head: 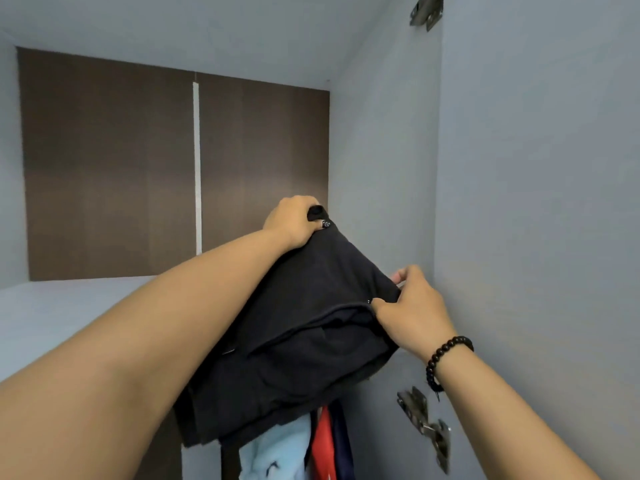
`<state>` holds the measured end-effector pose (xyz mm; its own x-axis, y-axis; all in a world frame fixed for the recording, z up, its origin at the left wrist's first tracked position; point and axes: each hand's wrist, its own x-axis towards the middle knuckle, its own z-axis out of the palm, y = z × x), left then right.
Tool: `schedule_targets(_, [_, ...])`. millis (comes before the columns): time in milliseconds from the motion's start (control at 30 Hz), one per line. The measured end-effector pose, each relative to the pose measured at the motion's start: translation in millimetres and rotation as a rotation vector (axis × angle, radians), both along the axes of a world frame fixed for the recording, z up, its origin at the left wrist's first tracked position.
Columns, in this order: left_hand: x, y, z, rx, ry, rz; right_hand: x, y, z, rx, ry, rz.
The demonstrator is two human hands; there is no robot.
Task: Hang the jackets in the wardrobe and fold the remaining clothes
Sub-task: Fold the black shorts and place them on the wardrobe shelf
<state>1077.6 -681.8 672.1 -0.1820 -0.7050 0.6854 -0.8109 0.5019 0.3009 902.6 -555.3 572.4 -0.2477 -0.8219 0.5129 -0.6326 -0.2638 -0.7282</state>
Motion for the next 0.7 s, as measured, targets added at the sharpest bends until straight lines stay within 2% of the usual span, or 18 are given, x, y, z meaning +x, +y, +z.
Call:
schedule_targets(133, [-23.4,-3.1,-18.9,0.062,-0.095,0.146,-5.3,-3.1,-1.7,0.088,0.001,-0.051])
schedule_targets(233, [-24.0,30.3,-32.5,0.289,-0.207,0.19,-2.7,-4.0,-1.8,0.128,0.051,-0.088])
schedule_targets(333, [-9.3,93.8,-51.3,0.401,-0.293,0.093,4.3,-0.7,0.0,0.078,0.27,-0.204])
schedule_targets(400, [6.2,144.4,-70.0,0.43,-0.304,0.014,10.1,1.5,2.6,-0.053,0.471,-0.254])
schedule_targets(433, [14.0,167.7,-82.1,0.414,-0.338,0.002,13.3,1.6,4.5,-0.123,0.54,-0.212])
schedule_targets(500, [27.9,201.3,-111.1,0.307,-0.486,0.035,20.5,0.4,7.5,-0.165,0.56,-0.002])
schedule_targets(600, [34.6,215.1,-148.3,0.171,-0.706,0.19,30.7,-4.3,4.8,-0.012,0.563,0.247])
schedule_targets(700, [33.2,204.0,-156.5,0.071,-0.801,0.339,34.2,-12.3,-3.1,0.094,0.6,0.259])
